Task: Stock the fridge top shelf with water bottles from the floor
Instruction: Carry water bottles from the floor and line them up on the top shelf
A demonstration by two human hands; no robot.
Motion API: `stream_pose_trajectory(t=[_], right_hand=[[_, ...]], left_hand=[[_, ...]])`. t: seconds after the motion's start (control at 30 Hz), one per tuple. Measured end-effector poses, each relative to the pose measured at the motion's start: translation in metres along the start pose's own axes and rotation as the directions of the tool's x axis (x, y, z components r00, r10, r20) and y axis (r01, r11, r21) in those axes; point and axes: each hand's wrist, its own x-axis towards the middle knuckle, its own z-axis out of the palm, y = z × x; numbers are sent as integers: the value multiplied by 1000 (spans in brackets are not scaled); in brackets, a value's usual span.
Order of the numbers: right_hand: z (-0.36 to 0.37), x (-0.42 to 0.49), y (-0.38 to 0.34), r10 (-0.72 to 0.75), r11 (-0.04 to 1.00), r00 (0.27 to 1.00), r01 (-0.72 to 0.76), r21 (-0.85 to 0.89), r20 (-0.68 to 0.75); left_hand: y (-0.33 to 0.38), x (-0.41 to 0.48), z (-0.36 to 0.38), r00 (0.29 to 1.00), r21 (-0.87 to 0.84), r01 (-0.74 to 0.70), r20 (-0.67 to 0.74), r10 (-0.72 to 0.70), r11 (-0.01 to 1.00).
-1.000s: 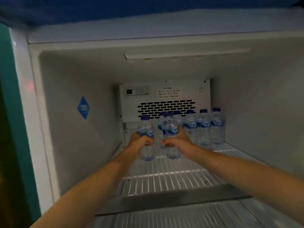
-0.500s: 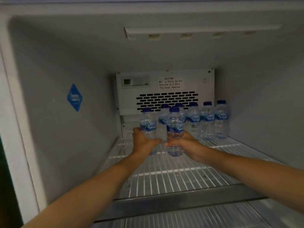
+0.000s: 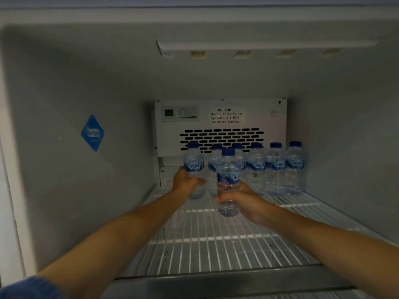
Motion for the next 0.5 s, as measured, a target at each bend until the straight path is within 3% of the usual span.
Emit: stream_pose_trajectory(t=[0.13,0.5], right_hand=[[-1,2,1,-16,1000,1000,16,14,0],[-1,5,4,-32,999,999,32,38,1]], left_hand=[[-2,18,6,998,29,-8,64,6,1000],[-19,23,14,998,-77,35,50,-32,996]])
